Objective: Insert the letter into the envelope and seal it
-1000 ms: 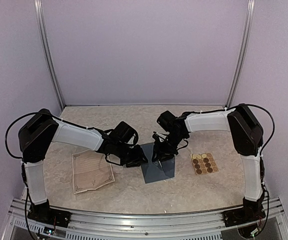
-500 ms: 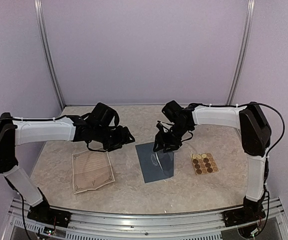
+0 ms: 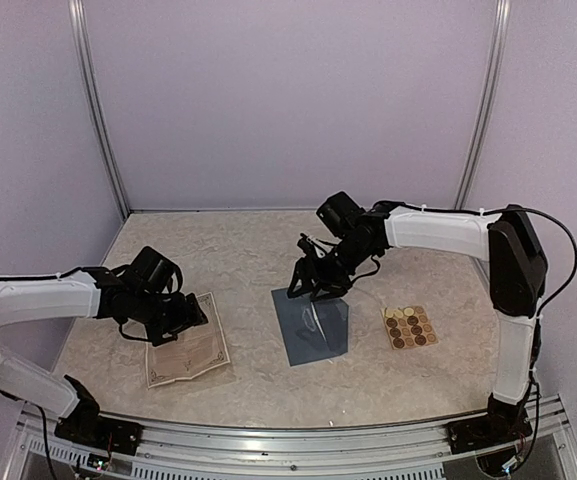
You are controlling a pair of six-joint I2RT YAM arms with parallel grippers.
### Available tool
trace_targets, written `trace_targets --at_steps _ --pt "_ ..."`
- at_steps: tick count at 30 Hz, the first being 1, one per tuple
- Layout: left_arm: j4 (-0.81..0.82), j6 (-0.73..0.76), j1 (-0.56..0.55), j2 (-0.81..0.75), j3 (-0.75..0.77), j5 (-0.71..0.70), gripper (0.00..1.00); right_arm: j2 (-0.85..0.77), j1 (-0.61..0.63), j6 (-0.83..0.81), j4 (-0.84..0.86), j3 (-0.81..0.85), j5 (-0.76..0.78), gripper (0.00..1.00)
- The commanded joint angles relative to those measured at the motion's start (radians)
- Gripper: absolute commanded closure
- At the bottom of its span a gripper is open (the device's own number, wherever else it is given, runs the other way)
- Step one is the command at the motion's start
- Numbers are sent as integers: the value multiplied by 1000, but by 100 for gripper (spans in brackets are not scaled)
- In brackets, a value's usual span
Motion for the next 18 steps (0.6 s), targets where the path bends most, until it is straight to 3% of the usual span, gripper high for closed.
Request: trace_targets --at_steps 1,18 --pt "43 -34 7 -32 -56 18 15 1 35 23 26 41 -42 34" --pt "356 -142 -68 108 -122 128 14 72 80 51 73 52 -113 34"
